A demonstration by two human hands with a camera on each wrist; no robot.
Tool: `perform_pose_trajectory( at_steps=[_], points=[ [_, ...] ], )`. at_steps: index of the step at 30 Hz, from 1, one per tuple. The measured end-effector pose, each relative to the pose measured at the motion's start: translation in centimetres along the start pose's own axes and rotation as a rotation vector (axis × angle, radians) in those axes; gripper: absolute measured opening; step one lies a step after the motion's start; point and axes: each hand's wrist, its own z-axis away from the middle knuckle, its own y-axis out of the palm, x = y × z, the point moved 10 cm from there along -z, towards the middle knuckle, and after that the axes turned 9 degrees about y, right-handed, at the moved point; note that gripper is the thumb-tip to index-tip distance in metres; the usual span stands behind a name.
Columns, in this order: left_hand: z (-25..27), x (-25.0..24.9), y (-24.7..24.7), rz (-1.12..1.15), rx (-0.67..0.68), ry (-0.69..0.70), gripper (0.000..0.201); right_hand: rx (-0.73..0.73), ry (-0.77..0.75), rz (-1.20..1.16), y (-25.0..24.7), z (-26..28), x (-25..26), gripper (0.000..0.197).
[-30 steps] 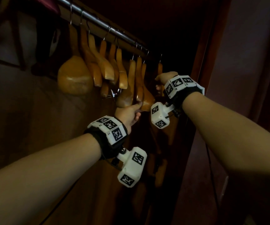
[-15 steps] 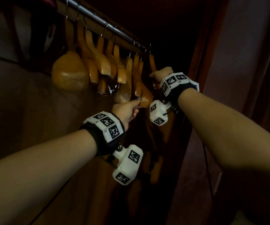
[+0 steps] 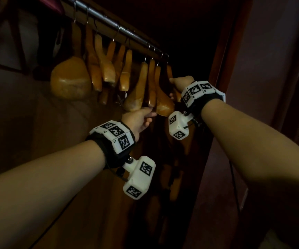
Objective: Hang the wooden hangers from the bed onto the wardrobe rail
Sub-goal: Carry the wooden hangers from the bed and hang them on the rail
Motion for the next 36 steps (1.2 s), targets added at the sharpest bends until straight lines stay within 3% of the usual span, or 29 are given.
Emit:
perform_pose_trajectory(
  at_steps=[2,7,11,14,20,24,28,36],
  points=[
    [0.2,0.0,0.3,0.009,0.009,0.002,0.008,-0.054,0.019,0.034,-0.7,1.0,-0.3,0.047],
    [1.0,0.7,0.7,0.019,0.008,0.015,0.008,-0.028,-0.053,0.078,-1.8,3.6,-1.8,0.045],
    [2.8,4.1,2.2,-0.001,0.023,-0.063,0.011,-0.077,-0.099,0.074,-4.4,6.9,-3.6,0.030],
    [5.3,7.3,5.1,0.017,0.057,-0.142,0.021,-0.047,-0.090,-0.013,-6.1,9.7,-6.0,0.013],
    [11.9,12.3,13.0,0.069,0.184,-0.252,0.030,-0.068,-0.050,-0.127,-13.1,15.0,-11.6,0.019],
    [17.3,15.0,19.3,0.048,0.274,-0.295,0.031,-0.142,0.013,-0.079,-20.4,18.4,-17.2,0.021],
    [25.1,19.0,27.6,0.036,0.346,-0.382,0.031,-0.244,0.111,-0.044,-30.8,23.2,-23.7,0.021],
    [48.6,27.2,48.6,0.076,0.582,-0.596,0.030,-0.559,0.358,-0.044,-57.9,37.1,-38.2,0.022]
  ],
)
